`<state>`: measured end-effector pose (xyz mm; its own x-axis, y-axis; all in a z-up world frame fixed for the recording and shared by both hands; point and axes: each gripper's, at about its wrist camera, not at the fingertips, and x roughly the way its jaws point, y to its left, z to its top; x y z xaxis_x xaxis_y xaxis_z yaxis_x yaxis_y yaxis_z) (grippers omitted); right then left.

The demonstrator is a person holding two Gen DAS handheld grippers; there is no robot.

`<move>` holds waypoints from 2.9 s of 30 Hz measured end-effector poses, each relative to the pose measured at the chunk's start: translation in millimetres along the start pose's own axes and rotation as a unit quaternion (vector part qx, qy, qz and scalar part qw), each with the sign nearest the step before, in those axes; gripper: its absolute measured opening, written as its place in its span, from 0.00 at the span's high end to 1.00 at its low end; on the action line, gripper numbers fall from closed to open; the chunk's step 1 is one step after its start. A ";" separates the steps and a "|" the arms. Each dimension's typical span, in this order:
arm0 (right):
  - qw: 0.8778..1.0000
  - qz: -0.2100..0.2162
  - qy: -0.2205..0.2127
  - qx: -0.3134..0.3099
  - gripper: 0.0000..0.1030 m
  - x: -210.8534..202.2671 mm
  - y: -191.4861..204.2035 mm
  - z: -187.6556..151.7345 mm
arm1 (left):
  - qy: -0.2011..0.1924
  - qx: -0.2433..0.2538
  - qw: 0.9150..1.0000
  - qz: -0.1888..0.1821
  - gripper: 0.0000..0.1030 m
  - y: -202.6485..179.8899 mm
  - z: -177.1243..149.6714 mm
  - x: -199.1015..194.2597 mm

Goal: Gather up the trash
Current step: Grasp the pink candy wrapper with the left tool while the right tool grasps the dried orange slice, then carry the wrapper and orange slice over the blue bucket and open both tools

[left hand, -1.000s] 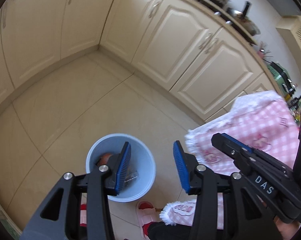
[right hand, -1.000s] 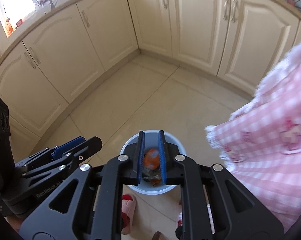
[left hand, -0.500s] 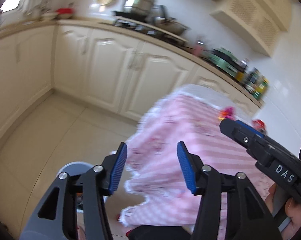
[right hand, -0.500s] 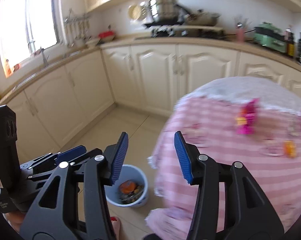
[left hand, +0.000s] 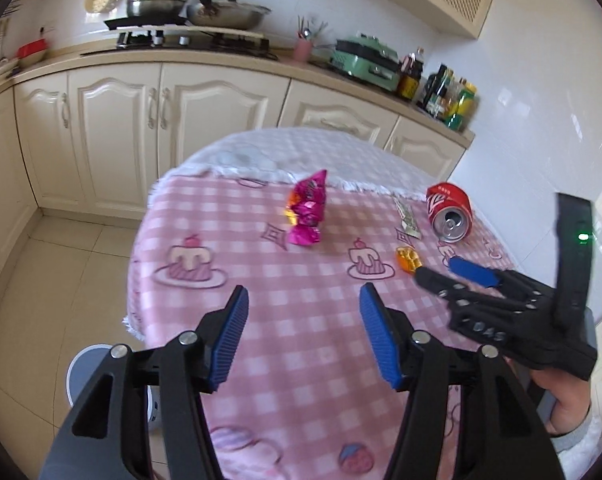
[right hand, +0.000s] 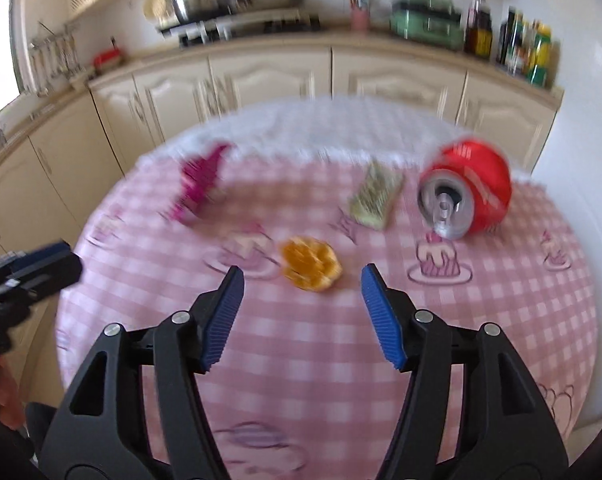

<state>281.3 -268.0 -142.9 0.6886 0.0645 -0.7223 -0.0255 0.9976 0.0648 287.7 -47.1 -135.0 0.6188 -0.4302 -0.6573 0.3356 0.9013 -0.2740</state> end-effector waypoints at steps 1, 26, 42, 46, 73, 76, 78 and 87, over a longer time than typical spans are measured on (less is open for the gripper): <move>1.000 0.010 0.013 0.004 0.41 8.2 -6.1 -0.2 | 0.003 0.004 1.000 0.002 0.45 -2.2 0.0 3.4; 0.998 0.056 0.013 0.017 0.65 25.2 -19.2 15.6 | 0.057 0.046 0.995 0.063 0.66 -31.7 55.1 109.5; 0.998 0.056 -0.033 0.010 0.65 -6.3 3.4 16.7 | -0.021 0.044 0.999 0.021 0.80 -18.8 34.1 24.7; 0.996 0.072 -0.045 -0.011 0.65 -21.8 33.3 19.3 | -0.042 0.034 0.998 0.023 0.80 -0.4 21.7 -8.5; 0.958 0.213 0.079 -0.175 0.65 97.6 354.6 -48.8 | 0.021 -0.208 0.966 0.154 0.80 298.7 -131.3 -56.5; 0.958 0.205 0.104 -0.170 0.65 128.4 362.4 -60.0 | 0.040 -0.229 0.961 0.153 0.79 323.0 -144.8 -33.2; 0.959 0.199 0.121 -0.164 0.65 149.0 365.4 -66.4 | 0.045 -0.238 0.958 0.152 0.79 333.4 -151.8 -21.7; 0.960 0.178 0.151 -0.153 0.65 193.3 361.7 -85.3 | 0.053 -0.280 0.949 0.132 0.44 365.1 -174.4 17.0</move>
<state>343.4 107.5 -317.9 0.3556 0.3615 -0.8619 -0.4637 0.8689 0.1732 296.9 283.5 -368.6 0.5440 -0.2047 -0.8138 -0.2697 0.8757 -0.4006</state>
